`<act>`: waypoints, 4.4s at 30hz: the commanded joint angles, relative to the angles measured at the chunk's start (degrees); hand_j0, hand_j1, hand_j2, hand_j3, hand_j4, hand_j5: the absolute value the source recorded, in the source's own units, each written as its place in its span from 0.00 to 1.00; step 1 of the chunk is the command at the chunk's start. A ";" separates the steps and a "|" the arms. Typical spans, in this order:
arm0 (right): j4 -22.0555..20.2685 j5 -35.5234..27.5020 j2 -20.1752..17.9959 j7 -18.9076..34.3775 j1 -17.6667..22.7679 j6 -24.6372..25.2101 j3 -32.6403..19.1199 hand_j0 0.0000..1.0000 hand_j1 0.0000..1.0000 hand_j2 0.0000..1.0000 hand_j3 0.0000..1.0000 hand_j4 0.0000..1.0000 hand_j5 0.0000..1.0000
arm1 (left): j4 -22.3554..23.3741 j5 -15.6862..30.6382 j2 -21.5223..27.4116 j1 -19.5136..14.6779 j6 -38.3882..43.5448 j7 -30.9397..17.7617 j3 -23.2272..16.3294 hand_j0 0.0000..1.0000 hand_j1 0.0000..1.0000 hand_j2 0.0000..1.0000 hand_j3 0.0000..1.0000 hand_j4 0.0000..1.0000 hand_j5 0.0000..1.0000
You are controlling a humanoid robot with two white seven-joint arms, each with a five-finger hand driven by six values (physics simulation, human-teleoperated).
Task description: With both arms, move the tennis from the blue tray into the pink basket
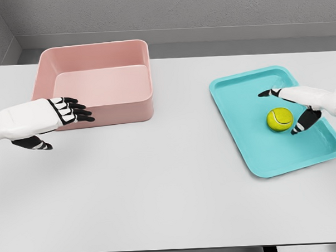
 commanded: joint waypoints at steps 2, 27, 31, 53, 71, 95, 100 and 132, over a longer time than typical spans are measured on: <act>1.61 0.02 0.62 0.09 0.00 2.35 2.61 1.00 1.00 1.00 1.00 1.00 1.00 | -0.04 0.34 0.07 0.00 0.09 0.03 -0.05 1.00 1.00 1.00 1.00 1.00 1.00; 10.75 1.78 4.40 0.09 -6.94 4.02 10.08 1.00 1.00 1.00 1.00 1.00 1.00 | -0.39 0.34 0.94 0.17 0.09 0.03 -0.05 1.00 1.00 1.00 1.00 1.00 1.00; 10.66 1.86 4.31 0.09 -6.94 4.02 10.08 0.88 0.88 0.88 0.88 0.88 0.88 | -0.74 0.34 1.03 0.88 0.09 0.11 0.30 1.00 1.00 1.00 1.00 1.00 1.00; 10.31 3.88 4.40 0.09 -7.73 4.64 11.40 0.52 0.52 0.52 0.52 0.52 0.52 | -1.27 0.34 1.30 1.05 0.09 0.03 0.30 1.00 1.00 1.00 1.00 1.00 1.00; 0.47 3.88 4.49 0.09 -10.11 4.02 11.40 0.50 0.50 0.50 0.50 0.50 0.50 | -1.97 0.34 1.30 1.05 0.09 0.03 -0.05 1.00 1.00 1.00 1.00 1.00 1.00; -1.65 3.88 19.61 0.09 -19.77 0.51 26.95 0.50 0.50 0.50 0.50 0.50 0.50 | -1.88 0.17 1.03 1.23 0.09 0.03 0.13 1.00 1.00 1.00 1.00 1.00 1.00; -1.65 3.88 22.24 0.09 -20.65 -3.36 29.41 0.50 0.50 0.50 0.50 0.50 0.50 | -1.97 0.26 1.03 1.23 0.09 -0.06 0.04 1.00 1.00 1.00 1.00 1.00 1.00; -1.12 3.45 0.01 0.09 -6.86 -21.20 -12.24 1.00 1.00 1.00 1.00 1.00 1.00 | -3.20 -6.42 -4.68 2.99 0.09 -0.15 0.66 1.00 1.00 1.00 1.00 1.00 1.00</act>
